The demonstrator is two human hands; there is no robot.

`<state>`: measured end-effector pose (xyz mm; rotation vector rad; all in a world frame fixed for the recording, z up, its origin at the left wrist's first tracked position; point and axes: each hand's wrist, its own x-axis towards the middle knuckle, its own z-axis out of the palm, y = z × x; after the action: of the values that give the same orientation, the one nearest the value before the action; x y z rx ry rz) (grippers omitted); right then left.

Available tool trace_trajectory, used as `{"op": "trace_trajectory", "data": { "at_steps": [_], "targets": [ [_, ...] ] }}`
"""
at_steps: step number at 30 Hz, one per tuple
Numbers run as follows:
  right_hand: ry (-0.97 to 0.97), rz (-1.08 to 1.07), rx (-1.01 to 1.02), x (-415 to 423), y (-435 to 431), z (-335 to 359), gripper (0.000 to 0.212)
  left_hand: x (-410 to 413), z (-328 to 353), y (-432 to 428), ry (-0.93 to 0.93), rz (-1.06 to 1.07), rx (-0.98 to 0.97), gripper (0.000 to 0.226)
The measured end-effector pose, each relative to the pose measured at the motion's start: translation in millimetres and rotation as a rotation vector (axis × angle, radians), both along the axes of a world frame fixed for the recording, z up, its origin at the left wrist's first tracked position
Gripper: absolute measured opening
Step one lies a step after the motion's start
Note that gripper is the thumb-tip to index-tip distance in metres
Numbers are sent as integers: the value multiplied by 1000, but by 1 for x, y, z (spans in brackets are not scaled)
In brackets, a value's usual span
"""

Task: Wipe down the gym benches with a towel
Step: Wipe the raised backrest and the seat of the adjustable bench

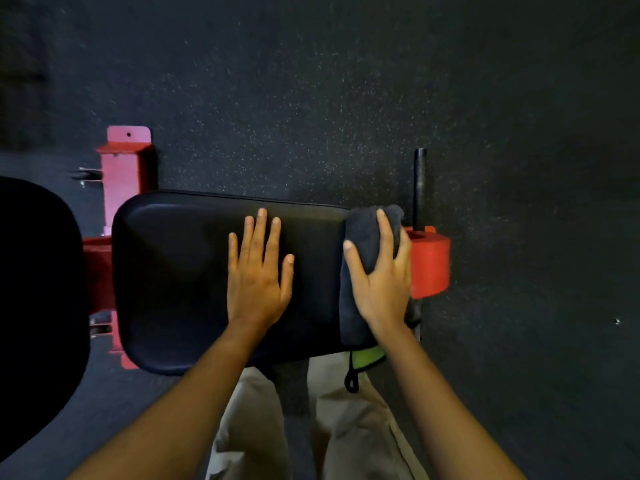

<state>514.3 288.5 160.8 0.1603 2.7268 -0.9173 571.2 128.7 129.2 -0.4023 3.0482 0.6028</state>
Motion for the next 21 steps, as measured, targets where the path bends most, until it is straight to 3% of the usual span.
{"op": "trace_trajectory", "data": {
  "at_steps": [5, 12, 15, 21],
  "targets": [
    [-186, 137, 61, -66, -17, -3, 62, 2, -1, 1, 2, 3, -19, 53],
    [-143, -7, -192, -27, 15, 0, 68, 1, 2, 0, -20, -3, -5, 53],
    [-101, 136, 14, -43, -1, 1, 67, 1, 2, -2, -41, -6, 16, 53],
    [-100, 739, 429, -89, -77, 4, 62, 7, 7, -12, -64, 44, 52, 53]
  ]
}}
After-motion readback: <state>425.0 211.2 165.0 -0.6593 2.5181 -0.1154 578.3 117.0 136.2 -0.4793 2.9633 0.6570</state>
